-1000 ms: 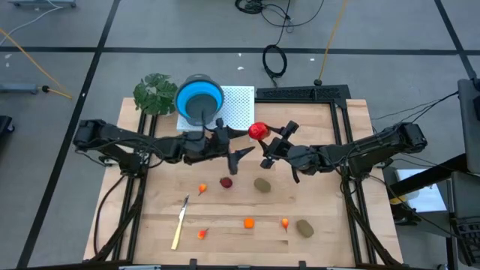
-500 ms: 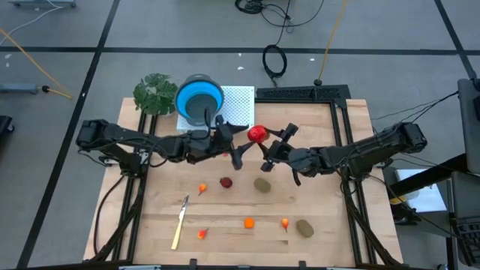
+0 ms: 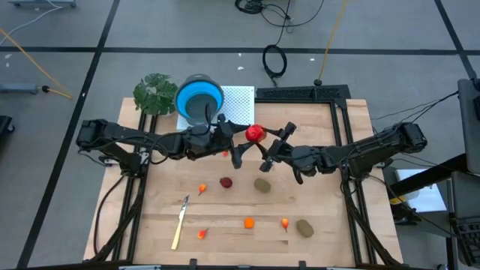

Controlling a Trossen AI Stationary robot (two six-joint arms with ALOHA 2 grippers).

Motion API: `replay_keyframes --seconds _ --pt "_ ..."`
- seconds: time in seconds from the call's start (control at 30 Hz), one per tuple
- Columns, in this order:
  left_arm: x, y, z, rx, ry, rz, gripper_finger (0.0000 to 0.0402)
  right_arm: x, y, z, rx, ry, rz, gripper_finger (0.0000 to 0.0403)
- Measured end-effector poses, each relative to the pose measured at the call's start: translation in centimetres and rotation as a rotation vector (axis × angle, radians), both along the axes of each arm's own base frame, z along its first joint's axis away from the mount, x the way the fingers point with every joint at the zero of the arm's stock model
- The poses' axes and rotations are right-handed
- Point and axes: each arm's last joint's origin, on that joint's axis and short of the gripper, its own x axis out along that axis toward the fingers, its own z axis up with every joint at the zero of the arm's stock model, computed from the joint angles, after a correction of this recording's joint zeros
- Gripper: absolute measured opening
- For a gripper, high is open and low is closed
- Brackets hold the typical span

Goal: Pick & Place Fruit
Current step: Put the red mango into the blue strainer bowl on the shelf

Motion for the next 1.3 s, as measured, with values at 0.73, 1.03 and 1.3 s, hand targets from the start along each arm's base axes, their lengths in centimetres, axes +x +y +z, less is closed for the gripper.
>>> replay_keyframes --seconds 0.73,1.03,1.3 --pt "0.01 0.10 -0.02 0.006 0.003 -0.014 0.0190 0.00 0.03 -0.15 0.092 -0.052 0.001 0.0275" --pt "0.02 0.09 -0.03 0.006 0.002 -0.016 0.0184 -0.01 0.04 -0.21 0.092 -0.046 0.004 0.0308" --pt "0.02 0.09 -0.01 0.028 0.008 -0.017 0.0190 -0.13 -0.12 -0.23 0.044 -0.020 -0.059 0.0322"
